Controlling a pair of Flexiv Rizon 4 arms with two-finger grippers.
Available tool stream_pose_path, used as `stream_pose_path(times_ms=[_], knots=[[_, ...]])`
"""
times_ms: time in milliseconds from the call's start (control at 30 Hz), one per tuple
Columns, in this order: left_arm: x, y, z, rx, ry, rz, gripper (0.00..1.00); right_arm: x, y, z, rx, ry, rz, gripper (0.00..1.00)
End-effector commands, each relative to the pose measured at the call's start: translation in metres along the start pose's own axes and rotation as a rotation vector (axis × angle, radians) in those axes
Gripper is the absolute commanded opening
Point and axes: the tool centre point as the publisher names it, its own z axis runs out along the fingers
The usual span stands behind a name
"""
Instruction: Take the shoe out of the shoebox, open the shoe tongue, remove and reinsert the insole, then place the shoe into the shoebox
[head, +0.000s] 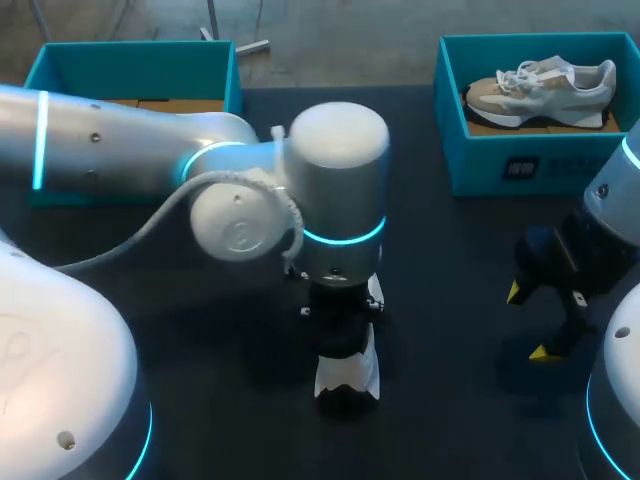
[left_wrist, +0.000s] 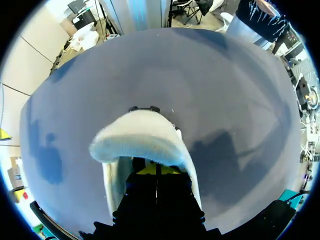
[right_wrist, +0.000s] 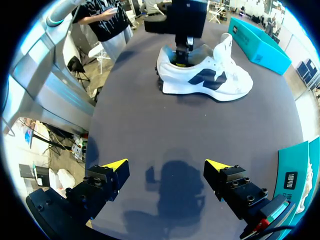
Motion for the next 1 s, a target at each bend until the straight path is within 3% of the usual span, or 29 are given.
stream_pose_path(times_ms=[33, 167, 267, 700, 1000], knots=[[-0.016, 0.004, 0.034, 0.028, 0.097, -0.001, 0.00, 0.001, 0.000, 0.001, 0.002, -0.002, 0.000, 1.00], [-0.016, 0.003, 0.046, 0.032, 0.107, -0.014, 0.00, 0.001, 0.000, 0.001, 0.002, -0.002, 0.000, 1.00], [-0.014, 0.002, 0.044, 0.003, 0.078, -0.037, 0.00, 0.001, 0.000, 0.001, 0.002, -0.002, 0.000, 1.00], [-0.004, 0.010, -0.034, -0.158, -0.034, -0.040, 0.00, 0.001, 0.000, 0.001, 0.002, -0.002, 0.000, 1.00], [-0.002, 0.023, -0.059, -0.210, -0.064, -0.056, 0.00, 0.001, 0.000, 0.001, 0.002, -0.002, 0.000, 1.00]])
